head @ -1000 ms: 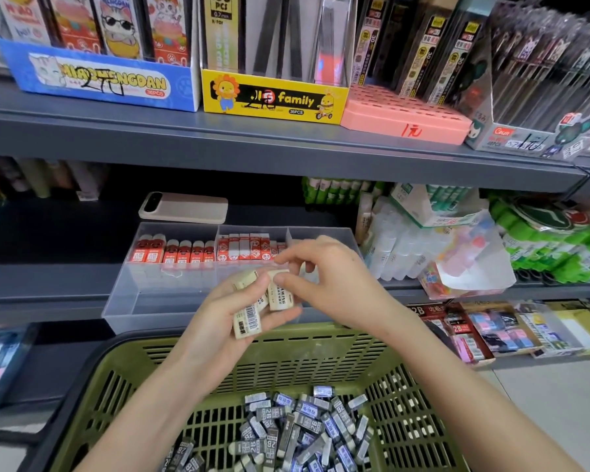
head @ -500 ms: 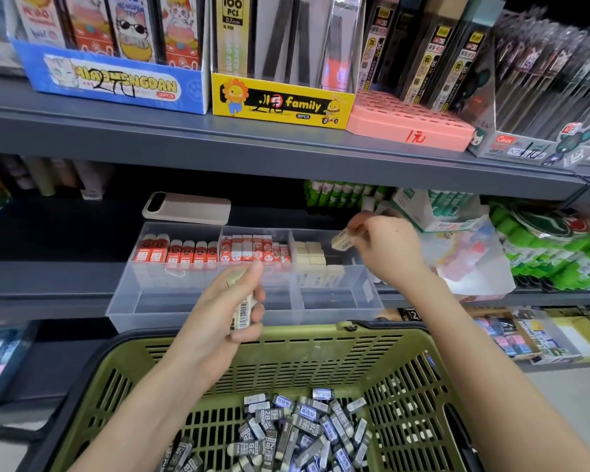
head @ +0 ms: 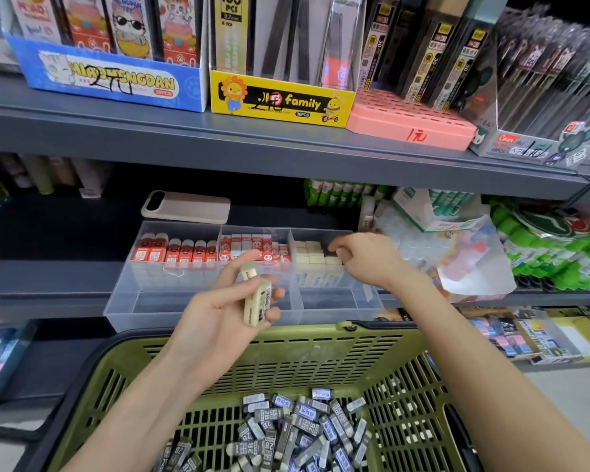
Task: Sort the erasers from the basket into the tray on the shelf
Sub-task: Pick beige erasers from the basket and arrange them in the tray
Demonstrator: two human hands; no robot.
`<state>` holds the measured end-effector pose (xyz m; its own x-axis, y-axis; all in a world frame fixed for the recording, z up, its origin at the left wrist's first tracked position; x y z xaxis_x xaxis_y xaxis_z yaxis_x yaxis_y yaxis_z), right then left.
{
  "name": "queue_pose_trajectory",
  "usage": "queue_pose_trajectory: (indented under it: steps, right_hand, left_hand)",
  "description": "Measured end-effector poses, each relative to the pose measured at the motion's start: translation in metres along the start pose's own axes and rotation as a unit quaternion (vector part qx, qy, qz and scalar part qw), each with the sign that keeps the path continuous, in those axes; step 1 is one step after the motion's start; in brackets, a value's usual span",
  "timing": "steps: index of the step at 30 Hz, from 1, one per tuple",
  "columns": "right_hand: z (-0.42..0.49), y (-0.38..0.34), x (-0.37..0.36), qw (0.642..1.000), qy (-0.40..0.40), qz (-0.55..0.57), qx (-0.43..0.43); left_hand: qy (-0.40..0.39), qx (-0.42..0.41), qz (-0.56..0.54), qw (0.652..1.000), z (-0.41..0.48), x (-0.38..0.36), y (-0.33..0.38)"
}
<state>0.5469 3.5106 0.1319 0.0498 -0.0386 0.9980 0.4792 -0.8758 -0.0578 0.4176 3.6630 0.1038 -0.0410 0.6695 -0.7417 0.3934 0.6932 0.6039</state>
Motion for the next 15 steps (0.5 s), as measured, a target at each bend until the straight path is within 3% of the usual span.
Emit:
queue_pose_trajectory:
  steps: [2,4,6,8,11,15]
  right_hand:
    - [-0.01,-0.016,0.021,0.997,0.077,-0.015,0.02]
    - [-0.026,-0.043,0.039,0.977,0.134,0.146,0.079]
    - [-0.046,-0.081,0.05,0.941,0.131,0.27,0.157]
    - [-0.06,-0.111,0.053,0.936,0.134,0.255,0.204]
    - [-0.066,-0.129,0.052,0.939,0.16,0.221,0.209]
    - [-0.068,-0.116,0.054,0.915,0.165,0.314,0.193]
  left_hand:
    - [0.001,0.0,-0.007,1.0,0.0,0.0,0.0]
    - [0.003,0.0,-0.015,1.0,0.001,0.001,-0.001]
    - [0.0,-0.002,-0.014,1.0,0.001,-0.001,0.0]
    - [-0.012,-0.003,-0.018,1.0,0.001,-0.004,0.0]
    - [-0.03,-0.007,-0.029,0.999,0.001,-0.007,-0.002]
    - [-0.034,-0.011,-0.039,0.999,0.0,-0.005,0.001]
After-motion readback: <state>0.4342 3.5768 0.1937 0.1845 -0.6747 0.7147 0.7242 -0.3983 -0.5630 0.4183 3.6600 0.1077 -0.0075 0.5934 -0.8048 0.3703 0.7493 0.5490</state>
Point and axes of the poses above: each hand's wrist, its own z-axis towards the middle knuckle, its own x-axis out of the back of the hand, y = z × x, the point moved 10 cm from there along z, towards the middle knuckle, and after that the axes turned 8 degrees about x, right-handed, at the moved point
